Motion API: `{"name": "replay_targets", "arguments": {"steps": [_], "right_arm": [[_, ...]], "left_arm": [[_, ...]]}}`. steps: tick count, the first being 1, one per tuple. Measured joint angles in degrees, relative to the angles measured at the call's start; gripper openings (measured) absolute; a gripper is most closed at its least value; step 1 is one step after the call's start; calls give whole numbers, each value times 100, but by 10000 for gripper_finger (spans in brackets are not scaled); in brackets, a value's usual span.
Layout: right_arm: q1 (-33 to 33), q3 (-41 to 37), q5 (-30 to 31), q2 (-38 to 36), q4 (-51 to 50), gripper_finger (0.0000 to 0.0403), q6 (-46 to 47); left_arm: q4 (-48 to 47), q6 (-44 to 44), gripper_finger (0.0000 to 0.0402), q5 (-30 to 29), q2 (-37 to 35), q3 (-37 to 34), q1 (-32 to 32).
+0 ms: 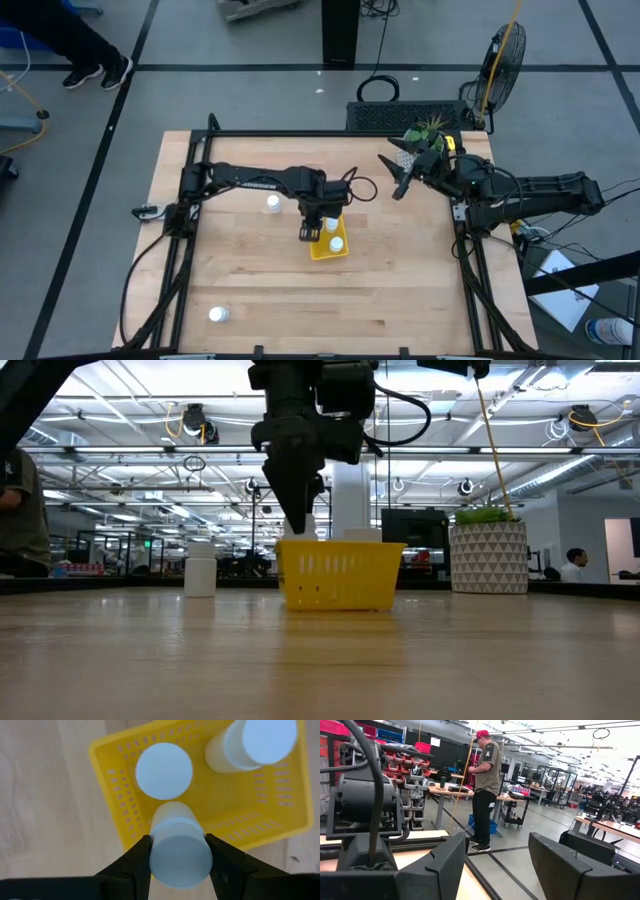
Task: Pick and place pill bottles into a basket
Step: Put the white pill bottle into the yellow bin
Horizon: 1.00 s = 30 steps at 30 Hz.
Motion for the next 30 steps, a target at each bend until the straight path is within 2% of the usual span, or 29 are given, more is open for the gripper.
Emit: {"name": "replay_targets", "arguments": {"steps": [10, 18, 30], "right_arm": [[-1, 0, 0, 0, 2, 210, 1], [0, 2, 0, 0, -3, 210, 83], [0, 0, 1, 0, -66, 210, 87]], "left_arm": [[29, 3, 159, -1, 4, 0, -1], [-19, 19, 159, 50, 366, 15, 1], [-71, 23, 160, 40, 356, 11, 19]]}}
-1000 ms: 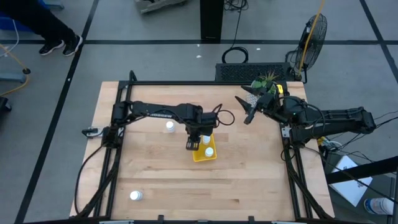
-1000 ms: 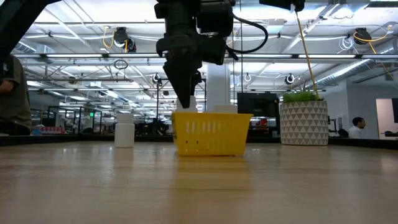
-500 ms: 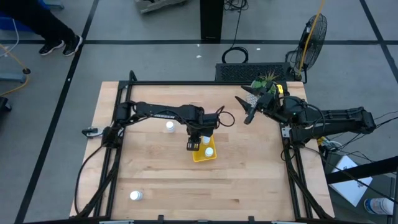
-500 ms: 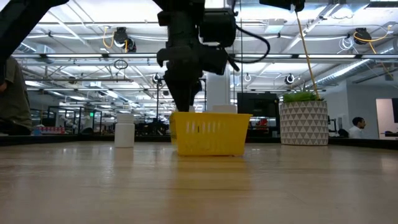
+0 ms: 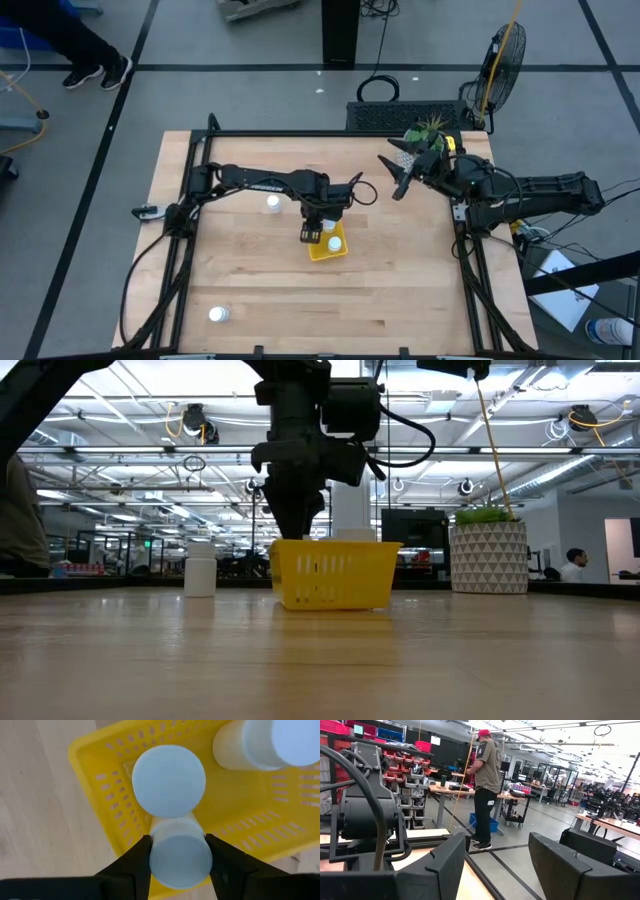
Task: Pick and place pill bottles into a basket
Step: Put the white pill bottle into the yellow bin
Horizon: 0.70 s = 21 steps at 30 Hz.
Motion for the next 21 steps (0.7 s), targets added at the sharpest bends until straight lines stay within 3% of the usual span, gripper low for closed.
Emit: {"name": "replay_targets", "arguments": {"steps": [2, 6, 9, 13, 21], "right_arm": [[0, 0, -1, 0, -3, 210, 0], [0, 0, 1, 0, -39, 210, -2], [0, 0, 1, -2, -37, 210, -1], [0, 0, 1, -2, -33, 210, -2], [0, 0, 1, -2, -24, 210, -2]], "left_arm": [[-42, 3, 192, -14, -2, -1, -1], [-137, -23, 296, -111, 8, -24, -11], [-109, -45, 345, -236, -55, -17, -40], [-42, -52, 372, -256, -198, -17, -79], [-135, -156, 377, -653, -639, -15, -161]]}}
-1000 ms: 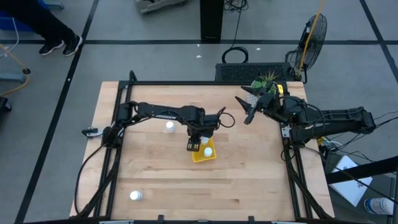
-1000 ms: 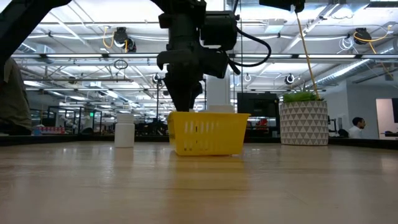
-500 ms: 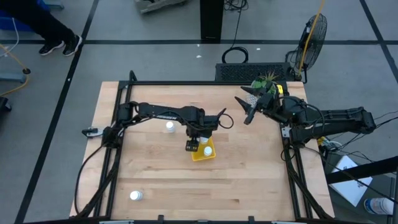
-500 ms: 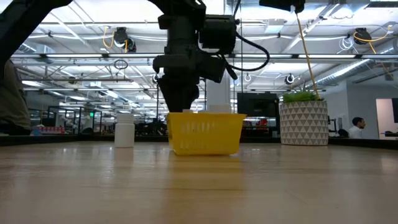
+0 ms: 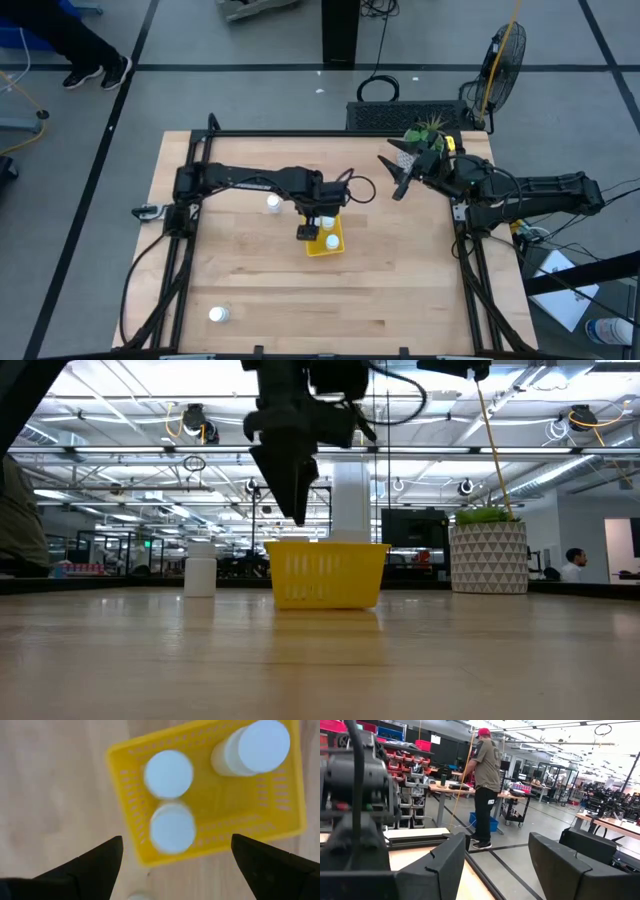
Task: Pick and place pill bottles into a basket
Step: Put the white pill bottle into the yellow bin
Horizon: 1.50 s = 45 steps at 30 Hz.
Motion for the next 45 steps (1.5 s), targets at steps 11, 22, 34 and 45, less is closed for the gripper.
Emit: {"name": "replay_targets", "arguments": {"steps": [11, 22, 34, 45], "right_arm": [[0, 0, 2, 0, 11, 210, 0], [0, 0, 2, 0, -52, 210, 0], [0, 0, 2, 0, 46, 210, 41], [0, 0, 2, 1, 118, 210, 43]], "left_arm": [[-1612, -663, 378, -812, -924, 7, 184], [-1262, -881, 379, -748, -1857, -1810, 953], [1041, -694, 379, 262, -3736, -4142, 1992], [2317, -581, 379, 610, -3937, -5065, 2107]]}}
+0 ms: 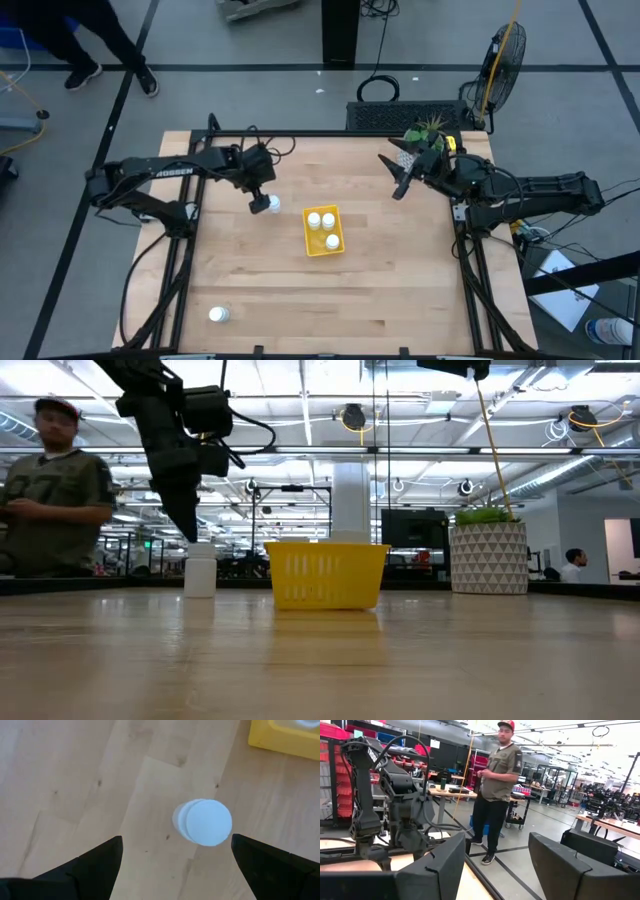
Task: Pick and place pill bottles into a basket
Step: Put the white pill bottle into the yellow bin
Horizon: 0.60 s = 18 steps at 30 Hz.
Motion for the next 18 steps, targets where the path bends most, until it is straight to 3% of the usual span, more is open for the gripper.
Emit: {"name": "replay_targets", "arguments": {"steps": [18], "right_arm": [[0, 0, 0, 1, -2, 210, 3]], "left_arm": [[252, -253, 378, -212, 10, -4, -501]]}}
